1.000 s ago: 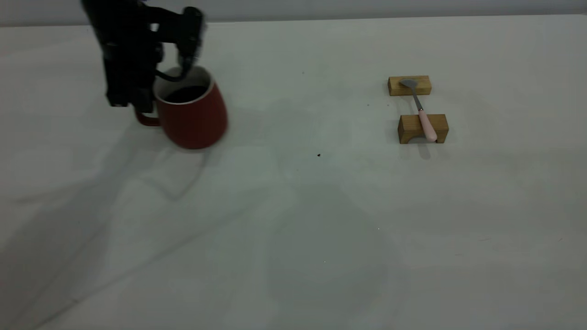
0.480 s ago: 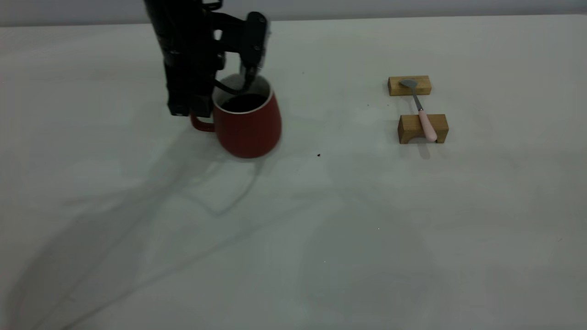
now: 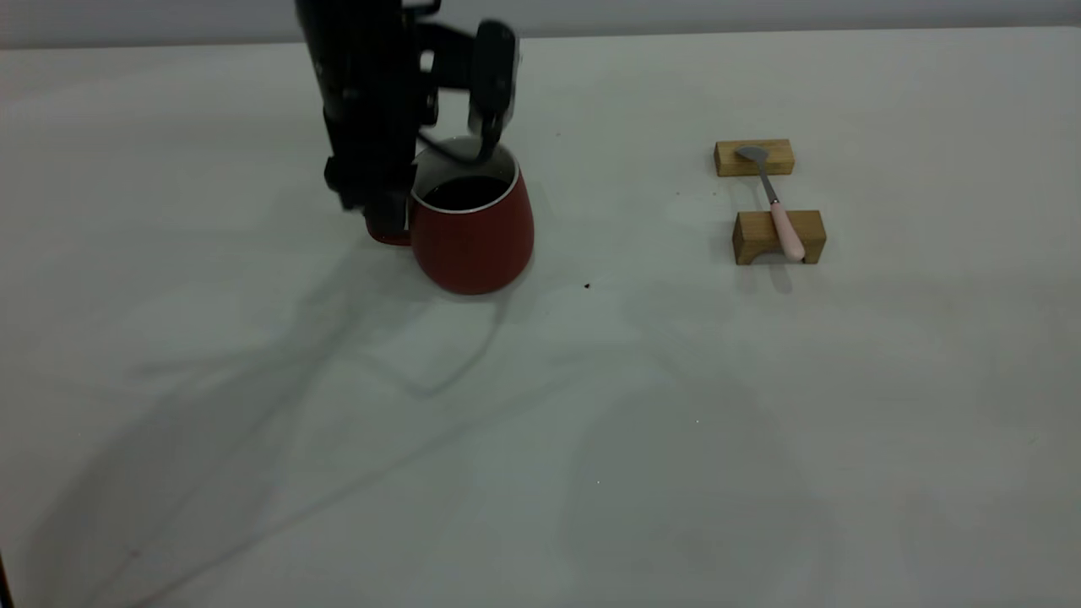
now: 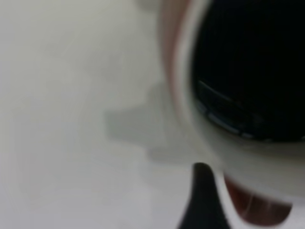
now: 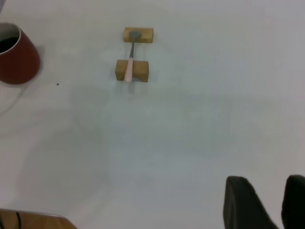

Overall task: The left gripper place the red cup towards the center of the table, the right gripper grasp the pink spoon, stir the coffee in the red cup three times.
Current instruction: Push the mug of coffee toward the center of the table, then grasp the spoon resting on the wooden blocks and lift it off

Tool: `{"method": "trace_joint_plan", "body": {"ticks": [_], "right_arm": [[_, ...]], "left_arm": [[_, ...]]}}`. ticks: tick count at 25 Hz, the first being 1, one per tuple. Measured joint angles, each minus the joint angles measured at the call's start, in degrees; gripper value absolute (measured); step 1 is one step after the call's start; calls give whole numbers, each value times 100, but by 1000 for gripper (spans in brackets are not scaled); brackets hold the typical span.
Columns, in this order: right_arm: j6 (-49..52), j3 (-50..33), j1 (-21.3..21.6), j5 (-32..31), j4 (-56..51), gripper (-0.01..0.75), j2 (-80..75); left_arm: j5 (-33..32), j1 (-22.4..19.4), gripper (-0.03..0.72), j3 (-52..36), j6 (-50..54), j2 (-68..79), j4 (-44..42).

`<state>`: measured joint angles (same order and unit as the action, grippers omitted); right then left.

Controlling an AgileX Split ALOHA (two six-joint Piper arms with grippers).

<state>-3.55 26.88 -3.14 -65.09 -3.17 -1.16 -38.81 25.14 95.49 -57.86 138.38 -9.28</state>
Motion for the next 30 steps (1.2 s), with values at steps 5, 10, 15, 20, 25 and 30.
{"method": "trace_joint_plan", "body": {"ticks": [5, 10, 15, 20, 25, 30], "right_arm": [[0, 0, 0, 0, 0, 239, 0], [0, 0, 0, 0, 0, 239, 0], [0, 0, 0, 0, 0, 239, 0], [0, 0, 0, 0, 0, 239, 0], [0, 0, 0, 0, 0, 239, 0], [0, 0, 0, 0, 0, 239, 0]], "left_arm": [[-1534, 1, 666, 1287, 1306, -124, 5], [-2809, 1, 565, 2863, 3346, -614, 1], [-2809, 1, 452, 3476, 4842, -1294, -100], [-2809, 1, 366, 3203, 5049, -2225, -351], [-2809, 1, 310, 2042, 5280, -3708, -260], [-2809, 1, 279, 582, 5698, -5237, -137]]}}
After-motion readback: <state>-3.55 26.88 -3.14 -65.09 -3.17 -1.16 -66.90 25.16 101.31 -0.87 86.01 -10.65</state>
